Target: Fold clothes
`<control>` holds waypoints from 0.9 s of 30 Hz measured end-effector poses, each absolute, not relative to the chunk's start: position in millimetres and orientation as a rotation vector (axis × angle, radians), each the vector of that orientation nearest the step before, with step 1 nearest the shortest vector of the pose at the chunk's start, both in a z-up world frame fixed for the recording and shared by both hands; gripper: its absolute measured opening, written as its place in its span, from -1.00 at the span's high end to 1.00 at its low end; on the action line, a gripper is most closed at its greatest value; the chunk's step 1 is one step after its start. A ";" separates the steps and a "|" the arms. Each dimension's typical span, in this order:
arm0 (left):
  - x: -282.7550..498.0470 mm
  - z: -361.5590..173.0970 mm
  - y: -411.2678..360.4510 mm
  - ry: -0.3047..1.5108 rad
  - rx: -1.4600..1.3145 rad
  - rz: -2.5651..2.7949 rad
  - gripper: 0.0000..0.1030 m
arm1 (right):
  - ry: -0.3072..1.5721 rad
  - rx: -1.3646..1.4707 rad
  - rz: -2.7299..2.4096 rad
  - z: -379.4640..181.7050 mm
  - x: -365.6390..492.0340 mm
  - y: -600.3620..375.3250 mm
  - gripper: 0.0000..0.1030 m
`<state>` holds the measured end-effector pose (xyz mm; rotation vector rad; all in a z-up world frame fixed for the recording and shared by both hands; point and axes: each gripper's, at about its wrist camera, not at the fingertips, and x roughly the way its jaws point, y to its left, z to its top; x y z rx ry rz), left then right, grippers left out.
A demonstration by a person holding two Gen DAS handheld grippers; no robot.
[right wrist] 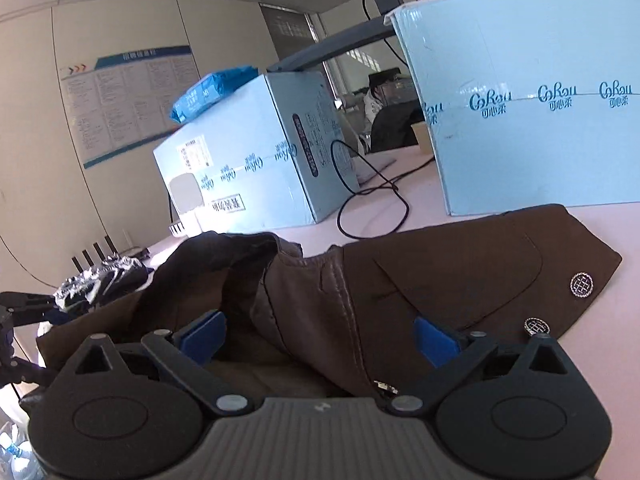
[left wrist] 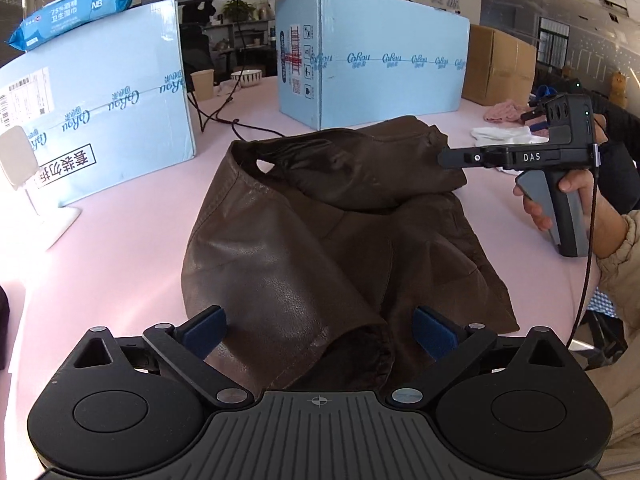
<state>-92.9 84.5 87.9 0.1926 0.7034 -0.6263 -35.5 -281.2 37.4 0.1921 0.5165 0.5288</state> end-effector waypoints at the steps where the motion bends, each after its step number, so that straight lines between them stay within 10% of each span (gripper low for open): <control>1: -87.2 88.3 85.8 0.701 0.160 -0.625 -0.95 | 0.541 0.194 0.545 35.3 -33.6 -278.4 -0.12; 3: -74.4 88.7 91.7 0.691 0.071 -0.608 -0.85 | 0.564 0.189 0.546 33.6 -32.1 -273.4 0.59; 4: -68.0 88.8 97.3 0.674 0.018 -0.576 -0.48 | 0.569 0.184 0.539 33.4 -31.9 -271.0 0.84; 6: -58.5 87.0 108.9 0.657 -0.057 -0.506 0.41 | 0.537 0.156 0.505 36.9 -33.4 -266.7 0.91; 9: -50.3 81.2 132.0 0.648 -0.149 -0.438 0.84 | 0.455 0.094 0.457 49.1 -36.7 -259.8 0.93; 21: -112.9 113.2 226.4 0.426 -0.319 -0.286 0.92 | -0.099 -0.260 0.265 162.9 -65.4 -186.5 0.94; 27: -144.1 80.4 294.3 0.409 -0.519 -0.244 0.62 | -0.038 -0.180 0.417 183.7 9.7 -102.8 0.93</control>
